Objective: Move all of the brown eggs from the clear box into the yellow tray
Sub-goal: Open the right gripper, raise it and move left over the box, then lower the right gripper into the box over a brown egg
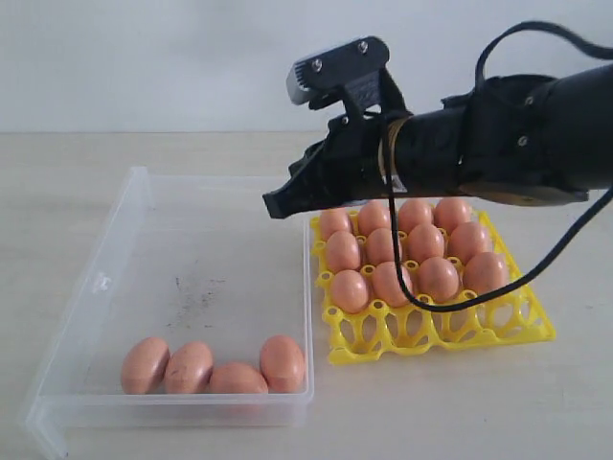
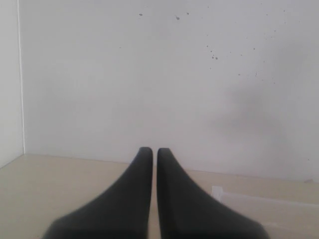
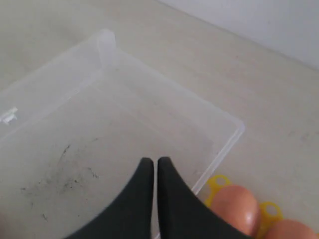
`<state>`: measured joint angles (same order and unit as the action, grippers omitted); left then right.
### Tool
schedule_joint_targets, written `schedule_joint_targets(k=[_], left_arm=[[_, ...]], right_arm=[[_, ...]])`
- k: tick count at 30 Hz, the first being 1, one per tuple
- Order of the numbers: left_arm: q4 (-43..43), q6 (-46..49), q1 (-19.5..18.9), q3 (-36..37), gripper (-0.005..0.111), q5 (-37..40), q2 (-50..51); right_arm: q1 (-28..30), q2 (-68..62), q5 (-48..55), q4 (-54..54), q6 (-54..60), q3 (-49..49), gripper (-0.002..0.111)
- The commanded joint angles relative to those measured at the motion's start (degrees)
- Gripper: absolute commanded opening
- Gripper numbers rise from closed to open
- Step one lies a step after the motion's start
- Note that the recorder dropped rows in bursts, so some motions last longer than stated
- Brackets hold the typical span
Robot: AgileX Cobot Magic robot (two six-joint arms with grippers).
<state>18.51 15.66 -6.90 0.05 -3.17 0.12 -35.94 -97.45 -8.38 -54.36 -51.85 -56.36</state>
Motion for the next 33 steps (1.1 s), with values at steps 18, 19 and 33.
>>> schedule_joint_targets(k=[18,19,33], left_arm=[[-0.23,0.31,0.08,-0.05,0.004,0.17,-0.12],[-0.23,0.31,0.08,-0.05,0.004,0.17,-0.12],[-0.23,0.31,0.08,-0.05,0.004,0.17,-0.12]], right_arm=[[-0.01,-6.08,-35.26,-45.58,-54.52,-16.74,0.000],[-0.01,-6.08,-32.63,-45.58,-52.91,-16.74,0.000],[-0.01,1.04,37.28,-35.76,-23.57,-14.65,0.000]])
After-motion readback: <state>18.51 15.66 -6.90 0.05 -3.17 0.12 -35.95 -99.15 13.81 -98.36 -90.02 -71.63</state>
